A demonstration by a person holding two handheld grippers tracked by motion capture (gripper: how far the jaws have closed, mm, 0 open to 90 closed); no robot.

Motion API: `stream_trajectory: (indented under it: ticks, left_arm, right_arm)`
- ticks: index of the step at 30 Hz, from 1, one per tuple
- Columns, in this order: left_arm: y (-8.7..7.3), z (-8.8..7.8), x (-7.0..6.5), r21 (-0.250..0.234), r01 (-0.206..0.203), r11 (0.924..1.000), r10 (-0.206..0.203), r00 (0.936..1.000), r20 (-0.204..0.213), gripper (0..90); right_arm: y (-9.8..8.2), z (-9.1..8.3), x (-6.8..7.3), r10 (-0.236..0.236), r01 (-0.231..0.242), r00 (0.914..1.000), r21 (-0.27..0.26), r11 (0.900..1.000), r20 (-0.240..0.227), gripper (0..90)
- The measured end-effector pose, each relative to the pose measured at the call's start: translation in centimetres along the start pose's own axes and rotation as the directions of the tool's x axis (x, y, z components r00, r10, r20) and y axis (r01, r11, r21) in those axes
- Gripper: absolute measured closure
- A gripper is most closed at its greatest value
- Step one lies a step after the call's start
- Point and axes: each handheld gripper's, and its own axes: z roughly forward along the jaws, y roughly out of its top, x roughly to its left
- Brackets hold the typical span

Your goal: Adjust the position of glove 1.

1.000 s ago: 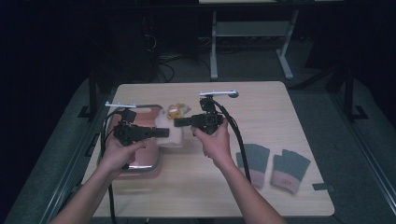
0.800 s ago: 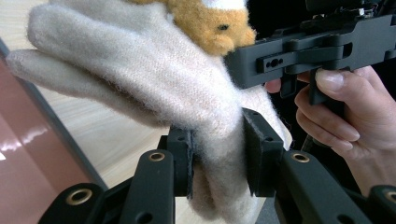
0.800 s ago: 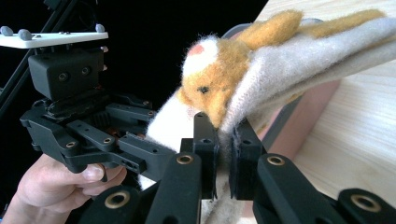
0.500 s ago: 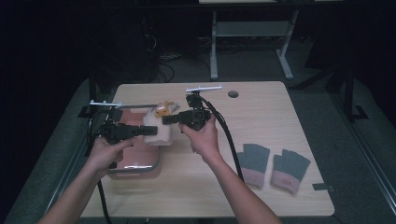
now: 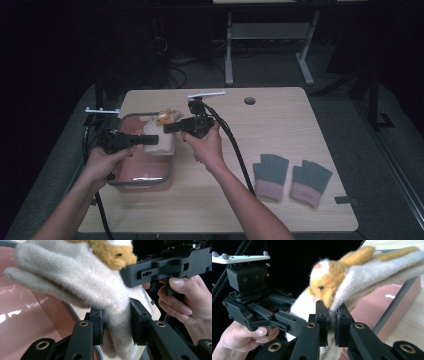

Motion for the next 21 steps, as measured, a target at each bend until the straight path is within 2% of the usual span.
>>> stream_trajectory:
  ticks: [6,7,16,21]
  left_arm:
    - [-0.1,-0.7,0.9,-0.002,0.008,1.0,-0.008,0.9999,-0.008,67.0]
    - [-0.2,-0.9,1.2,-0.002,0.021,0.9998,-0.021,0.9997,-0.012,67.0]
    - [-0.5,-1.6,2.4,0.009,0.042,0.9991,-0.042,0.9985,-0.036,67.1]
    - [-0.8,-1.8,3.5,0.027,0.072,0.997,-0.07,0.9959,-0.056,67.1]
  right_arm:
    - [0.3,1.2,-0.2,0.01,-0.01,0.9998,0.007,1.0,-0.017,83.1]
    - [0.3,1.6,-0.2,0.016,-0.016,0.9995,0.011,1.0,-0.028,83.1]
    - [0.4,3.5,-0.4,0.025,-0.024,0.999,0.029,0.999,-0.037,83.1]
    - [0.3,5.0,-0.9,0.036,-0.034,0.9988,0.041,0.999,-0.034,83.0]
